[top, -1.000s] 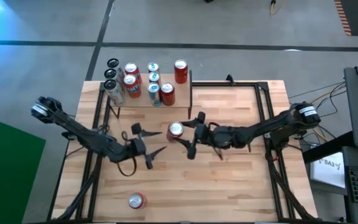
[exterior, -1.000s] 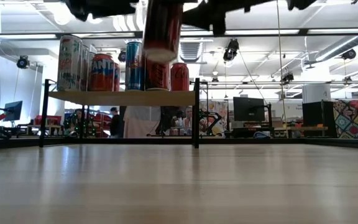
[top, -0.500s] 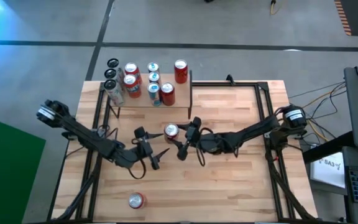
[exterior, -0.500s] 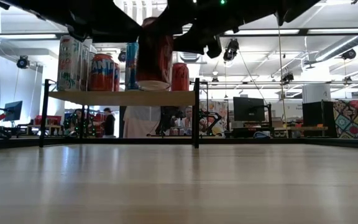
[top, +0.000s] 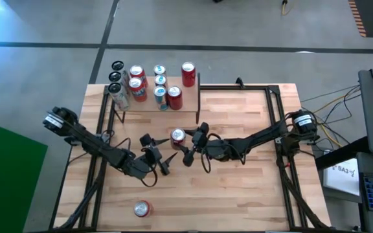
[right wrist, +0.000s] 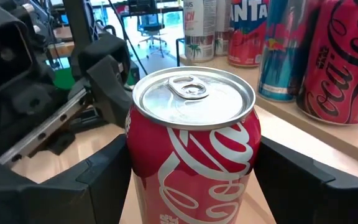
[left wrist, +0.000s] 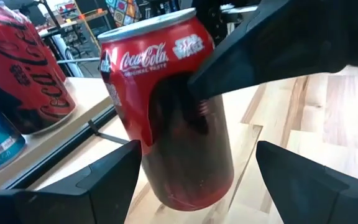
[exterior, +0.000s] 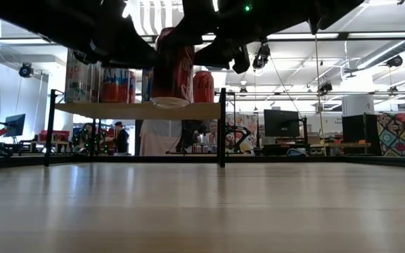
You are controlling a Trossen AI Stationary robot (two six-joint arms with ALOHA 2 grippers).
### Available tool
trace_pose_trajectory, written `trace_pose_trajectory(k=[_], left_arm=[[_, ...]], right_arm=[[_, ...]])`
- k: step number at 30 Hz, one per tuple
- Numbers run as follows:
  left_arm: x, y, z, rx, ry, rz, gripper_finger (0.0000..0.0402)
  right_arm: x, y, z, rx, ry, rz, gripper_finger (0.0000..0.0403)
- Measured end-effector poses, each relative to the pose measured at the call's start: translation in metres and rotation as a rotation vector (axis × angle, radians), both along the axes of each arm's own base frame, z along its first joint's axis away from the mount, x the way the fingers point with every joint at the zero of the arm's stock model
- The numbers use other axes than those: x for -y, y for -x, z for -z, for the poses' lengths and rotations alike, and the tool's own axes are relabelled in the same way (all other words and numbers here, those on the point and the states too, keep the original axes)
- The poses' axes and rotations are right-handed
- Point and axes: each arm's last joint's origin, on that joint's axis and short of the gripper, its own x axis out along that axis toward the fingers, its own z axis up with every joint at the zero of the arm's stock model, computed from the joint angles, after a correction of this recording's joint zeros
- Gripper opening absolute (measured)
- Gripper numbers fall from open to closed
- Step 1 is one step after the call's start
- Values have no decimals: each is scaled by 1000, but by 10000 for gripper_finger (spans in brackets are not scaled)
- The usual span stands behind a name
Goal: Place canned beverage on shelf
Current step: Put the red white soda can on the shelf
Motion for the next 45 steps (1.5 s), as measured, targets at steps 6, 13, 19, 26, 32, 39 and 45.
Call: trace_pose_trajectory(k=[6,13,19,26,32,39,45], left_arm=[[-1,-2,5,4,17,-16,302],[-3,-4,9,29,32,-72,302],[-6,-6,9,44,41,-87,302],[-12,-9,6,72,55,-106,302],[-12,-10,4,84,50,-104,301],[-12,-11,2,95,45,-96,265],[-11,-11,2,97,53,-89,251]], right_arm=[[0,0,-1,15,-12,2,286],[0,0,-4,44,-16,0,286],[0,-1,-7,78,-23,-3,286],[0,-1,-9,102,-25,-1,286],[0,-1,-9,107,-26,-12,286],[0,-1,-10,105,-17,-13,286],[0,-1,-9,95,-9,-17,286]])
